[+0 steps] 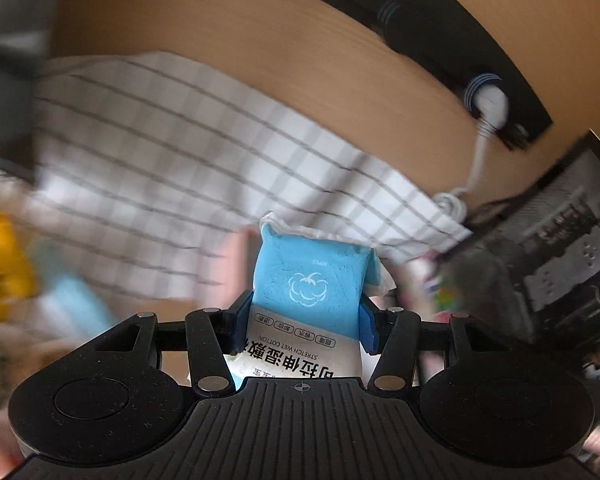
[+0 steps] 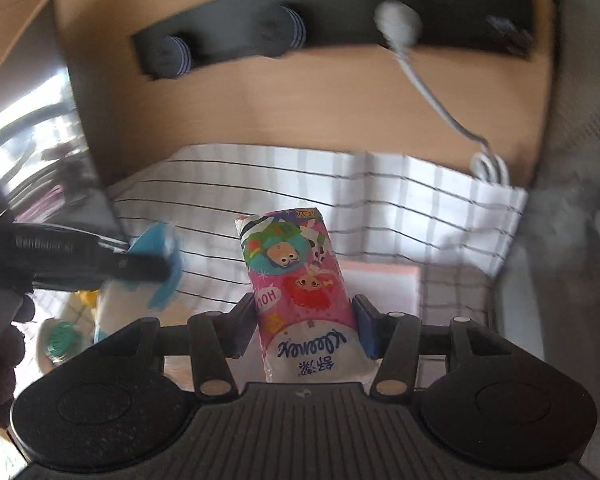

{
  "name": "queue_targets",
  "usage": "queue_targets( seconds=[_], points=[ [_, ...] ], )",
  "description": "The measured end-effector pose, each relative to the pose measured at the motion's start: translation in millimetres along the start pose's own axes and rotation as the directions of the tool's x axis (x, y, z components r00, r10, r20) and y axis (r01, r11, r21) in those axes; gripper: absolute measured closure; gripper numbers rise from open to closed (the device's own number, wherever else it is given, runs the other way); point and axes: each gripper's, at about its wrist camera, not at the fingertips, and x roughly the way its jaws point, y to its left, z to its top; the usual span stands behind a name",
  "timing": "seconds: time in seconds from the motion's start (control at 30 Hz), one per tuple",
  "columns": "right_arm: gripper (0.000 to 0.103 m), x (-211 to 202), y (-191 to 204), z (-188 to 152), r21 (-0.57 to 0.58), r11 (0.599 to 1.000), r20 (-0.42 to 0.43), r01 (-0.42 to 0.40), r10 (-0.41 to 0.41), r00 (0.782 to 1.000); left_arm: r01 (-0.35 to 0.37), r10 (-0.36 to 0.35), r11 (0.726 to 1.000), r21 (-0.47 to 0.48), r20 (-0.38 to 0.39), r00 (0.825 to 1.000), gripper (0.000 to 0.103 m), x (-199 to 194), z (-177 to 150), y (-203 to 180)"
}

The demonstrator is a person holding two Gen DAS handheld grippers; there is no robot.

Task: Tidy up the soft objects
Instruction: 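Carry both held packs over the pink box with both tools, then open both tools to drop the packs into the pink box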

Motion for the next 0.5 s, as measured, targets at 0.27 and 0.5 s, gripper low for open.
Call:
queue_targets(
  seconds=[0.27,0.5],
  points=[
    [0.032,11.2,-13.8,-61.4,-0.088,0.985,-0.026,0.146,-0.149,0.988,0.002,0.000,1.000,0.013,-0.082,0.997,0.048,111.9,-11.9,-18.5],
    [0.030,-1.0,-17.1,-94.8,-0.090,0.990,-0.071,0.109,-0.115,0.991,0.042,-0.043,0.998,0.048,0.008,0.999,0.048,83.2,-38.9,-11.9]
  ],
)
